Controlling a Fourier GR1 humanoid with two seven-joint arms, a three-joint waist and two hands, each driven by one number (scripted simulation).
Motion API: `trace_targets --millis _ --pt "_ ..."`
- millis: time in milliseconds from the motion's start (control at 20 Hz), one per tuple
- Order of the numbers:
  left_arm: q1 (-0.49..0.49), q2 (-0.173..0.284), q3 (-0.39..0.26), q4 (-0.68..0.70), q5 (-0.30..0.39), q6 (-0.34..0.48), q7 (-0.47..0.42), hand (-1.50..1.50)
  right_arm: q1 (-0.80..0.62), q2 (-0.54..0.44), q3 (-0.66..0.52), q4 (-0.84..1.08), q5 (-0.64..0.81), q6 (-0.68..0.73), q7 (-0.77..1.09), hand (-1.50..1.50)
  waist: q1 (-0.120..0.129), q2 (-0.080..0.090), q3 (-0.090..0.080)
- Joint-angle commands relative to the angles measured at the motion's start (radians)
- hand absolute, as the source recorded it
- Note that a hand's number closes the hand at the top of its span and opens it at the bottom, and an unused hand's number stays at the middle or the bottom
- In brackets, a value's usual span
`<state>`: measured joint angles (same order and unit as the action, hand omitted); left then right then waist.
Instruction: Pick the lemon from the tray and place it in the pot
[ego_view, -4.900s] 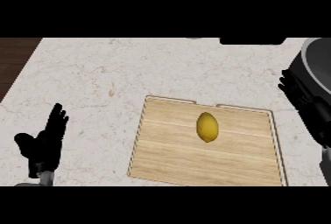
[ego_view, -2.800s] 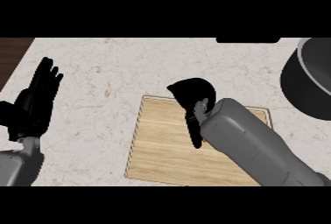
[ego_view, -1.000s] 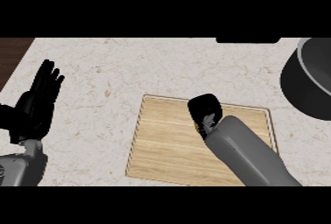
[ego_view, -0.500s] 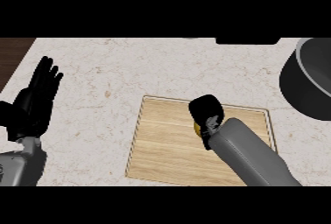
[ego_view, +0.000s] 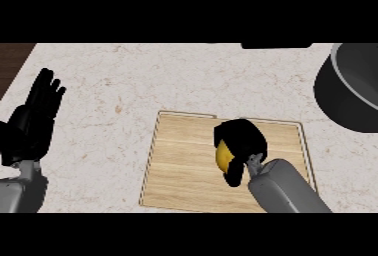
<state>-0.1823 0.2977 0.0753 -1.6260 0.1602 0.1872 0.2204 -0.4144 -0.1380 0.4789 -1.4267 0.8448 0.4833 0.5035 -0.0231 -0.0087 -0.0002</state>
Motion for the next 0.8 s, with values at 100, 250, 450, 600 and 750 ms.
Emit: trace_targets --millis 100,250,450,600,750 --pt "0.022 -0.033 -0.026 -0.026 -0.026 0.021 -0.010 0.00 0.173 0.031 -0.045 -0.285 -0.020 -0.159 0.023 1.50 -0.003 -0.001 0.001" --pt "0.002 -0.019 0.014 0.041 -0.006 0.005 -0.045 0.00 0.133 0.044 -0.135 -0.389 0.015 -0.279 0.055 1.50 -0.018 0.001 0.000" --pt "0.034 0.010 0.020 -0.038 0.008 -0.020 -0.012 0.00 0.174 0.024 -0.228 -0.536 0.056 -0.393 0.073 1.50 0.002 -0.002 0.001" --pt "-0.021 0.011 0.025 -0.013 0.000 -0.001 0.025 0.00 0.155 -0.032 -0.299 -0.646 0.103 -0.390 0.105 1.50 -0.002 0.003 0.000" --pt "0.060 -0.030 -0.003 -0.021 -0.001 -0.023 -0.036 0.00 0.192 -0.027 -0.356 -0.694 0.103 -0.451 0.090 1.50 0.014 0.005 0.000"
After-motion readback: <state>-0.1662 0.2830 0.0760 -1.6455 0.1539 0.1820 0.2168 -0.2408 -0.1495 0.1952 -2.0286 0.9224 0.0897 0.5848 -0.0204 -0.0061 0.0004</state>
